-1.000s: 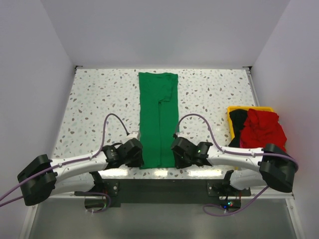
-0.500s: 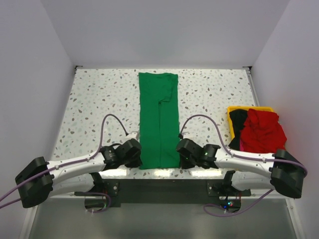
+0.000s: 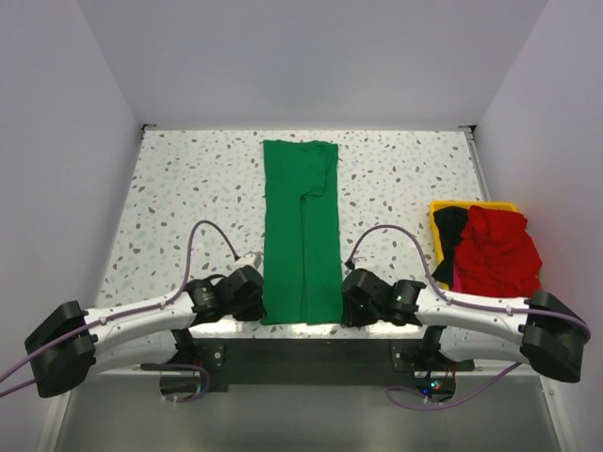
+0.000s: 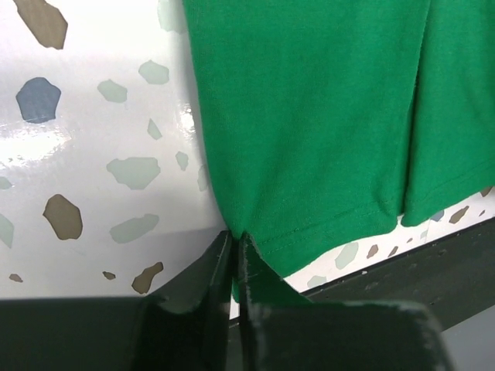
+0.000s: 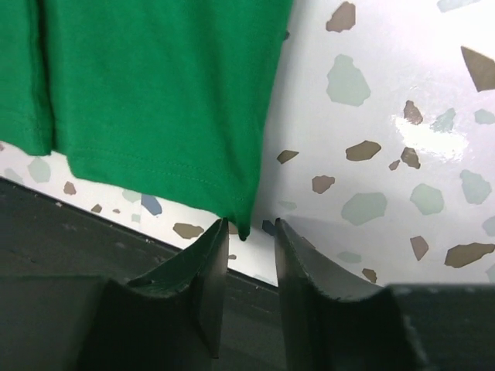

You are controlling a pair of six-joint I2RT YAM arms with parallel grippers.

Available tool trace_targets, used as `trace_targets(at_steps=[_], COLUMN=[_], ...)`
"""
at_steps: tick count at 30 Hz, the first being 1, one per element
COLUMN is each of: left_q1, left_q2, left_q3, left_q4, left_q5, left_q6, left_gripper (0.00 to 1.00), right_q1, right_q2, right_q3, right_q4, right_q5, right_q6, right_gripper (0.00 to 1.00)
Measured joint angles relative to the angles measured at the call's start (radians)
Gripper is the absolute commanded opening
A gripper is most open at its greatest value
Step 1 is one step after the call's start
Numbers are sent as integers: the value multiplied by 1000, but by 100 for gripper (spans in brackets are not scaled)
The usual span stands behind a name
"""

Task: Fold and stack the t-shirts
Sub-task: Fold the tshirt

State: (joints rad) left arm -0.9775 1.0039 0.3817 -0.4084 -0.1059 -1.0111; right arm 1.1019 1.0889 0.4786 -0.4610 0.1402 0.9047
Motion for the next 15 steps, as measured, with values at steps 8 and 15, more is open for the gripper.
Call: trace_targets(at_steps=[8, 15], left_q1=[0, 0], left_q2=[-73, -110], left_q3=[0, 6], left_q4=[-26, -82], left_q5=[11, 1], left_q6=[-1, -2], left_gripper=[33, 33], right_q1=[2, -10], right_q2=[-161, -166], right_q3=[2, 4], right_q4=[-71, -101], right_q5=[2, 26], right_q6=[19, 53], right_gripper=[41, 38])
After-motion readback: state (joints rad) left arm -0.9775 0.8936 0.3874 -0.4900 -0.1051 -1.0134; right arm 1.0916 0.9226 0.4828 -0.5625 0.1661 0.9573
